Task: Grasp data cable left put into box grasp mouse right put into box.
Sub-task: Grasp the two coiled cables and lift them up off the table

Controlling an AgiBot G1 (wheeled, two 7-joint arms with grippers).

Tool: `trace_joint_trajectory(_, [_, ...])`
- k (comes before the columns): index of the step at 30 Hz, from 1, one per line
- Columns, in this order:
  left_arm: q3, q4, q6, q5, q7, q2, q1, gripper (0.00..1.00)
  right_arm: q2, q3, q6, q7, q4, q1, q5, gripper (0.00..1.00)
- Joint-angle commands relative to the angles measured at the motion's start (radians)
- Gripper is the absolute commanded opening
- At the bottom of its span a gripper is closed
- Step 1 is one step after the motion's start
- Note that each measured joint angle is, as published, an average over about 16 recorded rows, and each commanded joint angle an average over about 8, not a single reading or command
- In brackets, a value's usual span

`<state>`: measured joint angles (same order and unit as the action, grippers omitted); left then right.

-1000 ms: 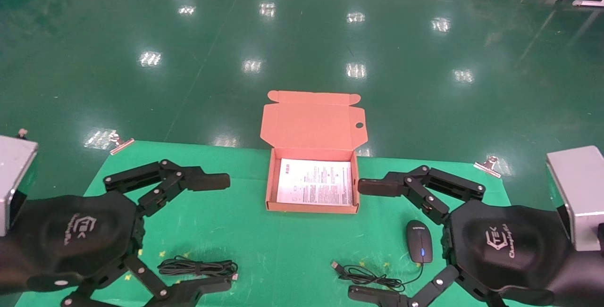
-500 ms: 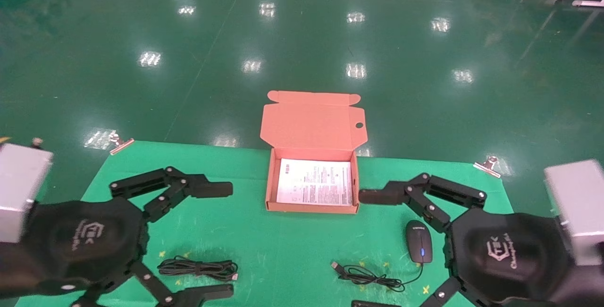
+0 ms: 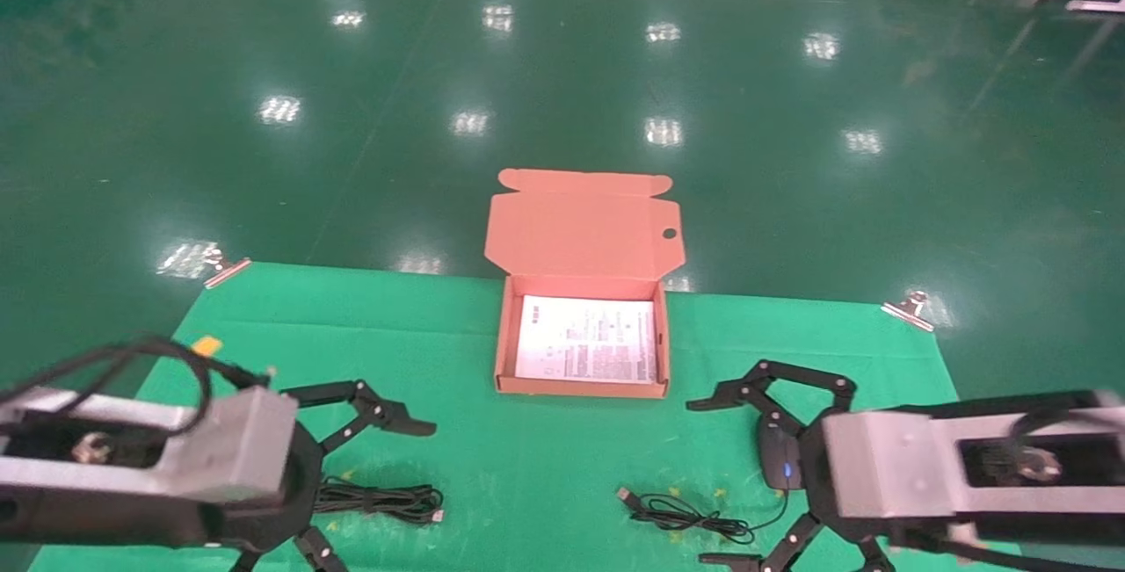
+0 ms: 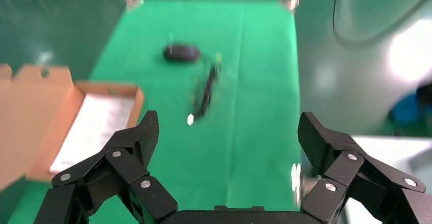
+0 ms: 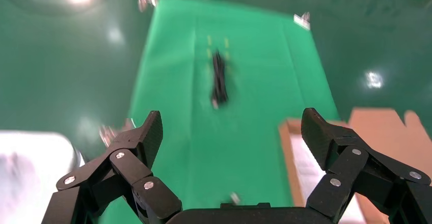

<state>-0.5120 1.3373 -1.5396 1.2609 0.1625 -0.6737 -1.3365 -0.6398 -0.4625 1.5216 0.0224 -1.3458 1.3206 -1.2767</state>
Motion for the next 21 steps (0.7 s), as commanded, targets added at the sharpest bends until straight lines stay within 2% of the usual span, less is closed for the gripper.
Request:
trace_joint_trajectory(1, [-0.036,0.006,-0.01,0.077,-0.011,-0.015,-0.042,1.0,-0.014,-0.028,0.009,-0.029,-0.002,0.037,-0.071,1.0])
trace_joint_trajectory(6, [-0.127,0.01,-0.002,0.236,-0.036,-0.057,-0.102,1.0,-0.046,-0.105,0.013,-0.085,-0.003,0.087,-0.223,1.0])
trace_joint_trajectory(11, [-0.192,0.011,0.03,0.363,-0.034,-0.094,-0.11,1.0,-0.077,-0.176,-0.001,-0.125,-0.005,0.109,-0.357,1.0])
trace_joint_trajectory(21, [-0.277,0.013,0.136,0.608,-0.012,-0.164,-0.084,1.0,-0.143,-0.257,-0.097,-0.12,0.0,0.079,-0.564,1.0])
